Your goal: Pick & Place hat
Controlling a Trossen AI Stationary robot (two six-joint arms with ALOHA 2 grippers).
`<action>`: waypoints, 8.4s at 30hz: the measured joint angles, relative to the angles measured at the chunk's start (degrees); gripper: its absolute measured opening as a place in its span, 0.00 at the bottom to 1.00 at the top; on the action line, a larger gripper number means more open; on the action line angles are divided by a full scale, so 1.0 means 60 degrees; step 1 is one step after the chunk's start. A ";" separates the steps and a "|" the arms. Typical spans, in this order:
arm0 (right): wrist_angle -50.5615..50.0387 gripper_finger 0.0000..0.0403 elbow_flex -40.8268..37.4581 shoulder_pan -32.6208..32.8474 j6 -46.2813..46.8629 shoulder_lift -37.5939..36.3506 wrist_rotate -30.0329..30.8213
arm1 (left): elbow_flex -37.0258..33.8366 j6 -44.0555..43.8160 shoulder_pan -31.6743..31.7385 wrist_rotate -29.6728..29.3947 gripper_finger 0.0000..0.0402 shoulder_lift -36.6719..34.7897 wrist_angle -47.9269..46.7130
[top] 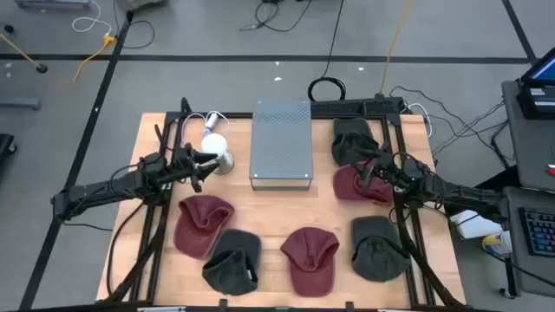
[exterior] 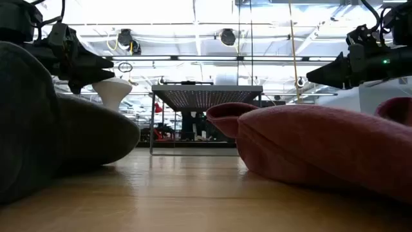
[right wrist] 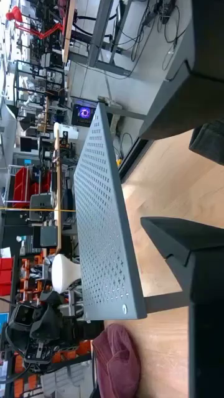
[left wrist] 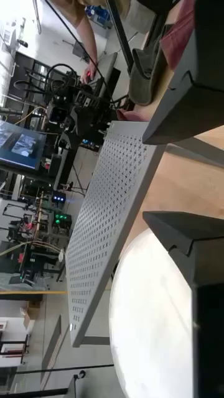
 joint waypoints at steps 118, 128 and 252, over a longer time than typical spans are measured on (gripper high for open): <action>0.0002 0.52 0.0000 0.0000 0.0000 0.0000 -0.0003 | 0.8596 -0.4759 -0.0089 0.1894 0.46 0.2701 -0.9952; 0.0002 0.52 0.0000 0.0000 0.0002 0.0000 -0.0002 | 1.0421 -0.7295 -0.1659 0.2266 0.46 0.4614 -1.2548; 0.0067 0.52 0.0000 0.0000 0.0000 -0.0004 0.0004 | 1.1038 -1.4794 -0.7745 0.0503 0.06 1.4808 -1.2874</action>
